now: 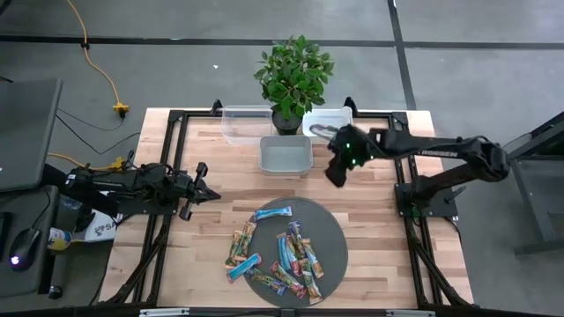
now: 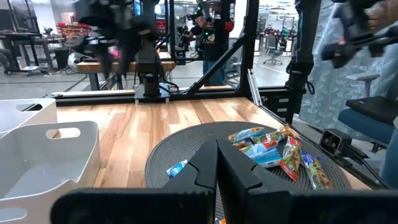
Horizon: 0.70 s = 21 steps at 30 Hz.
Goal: Pick and place Granola Bars by type
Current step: Put the orange granola bar into the gray bin
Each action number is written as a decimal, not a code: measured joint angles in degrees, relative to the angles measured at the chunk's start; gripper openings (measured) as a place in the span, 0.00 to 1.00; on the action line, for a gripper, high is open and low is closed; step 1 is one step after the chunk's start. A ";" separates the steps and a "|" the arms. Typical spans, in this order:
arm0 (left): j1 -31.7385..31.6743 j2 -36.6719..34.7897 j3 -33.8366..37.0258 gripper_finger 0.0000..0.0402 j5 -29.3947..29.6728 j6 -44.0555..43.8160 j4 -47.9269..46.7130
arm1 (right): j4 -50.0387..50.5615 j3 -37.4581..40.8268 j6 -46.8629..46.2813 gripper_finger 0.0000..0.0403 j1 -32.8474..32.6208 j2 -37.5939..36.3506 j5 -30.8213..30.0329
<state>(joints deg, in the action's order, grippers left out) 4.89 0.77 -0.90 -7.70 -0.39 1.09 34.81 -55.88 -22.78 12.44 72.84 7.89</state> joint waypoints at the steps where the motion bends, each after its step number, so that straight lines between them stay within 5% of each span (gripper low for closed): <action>1: 0.01 -0.01 0.01 0.00 0.00 0.01 -0.01 | -0.86 0.00 -1.05 0.46 -1.95 0.02 0.51; 14: 0.00 -0.02 0.00 0.00 -0.07 0.01 -0.01 | -7.17 0.00 -14.34 0.46 -26.43 0.02 -4.81; 21: 0.01 0.01 0.01 0.00 -0.10 0.00 -0.01 | -9.62 0.00 -29.94 0.46 -37.04 1.50 -16.42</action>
<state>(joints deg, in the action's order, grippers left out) 4.90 0.78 -0.89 -7.80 -0.39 1.08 25.19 -55.88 -52.72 -24.60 74.34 -8.53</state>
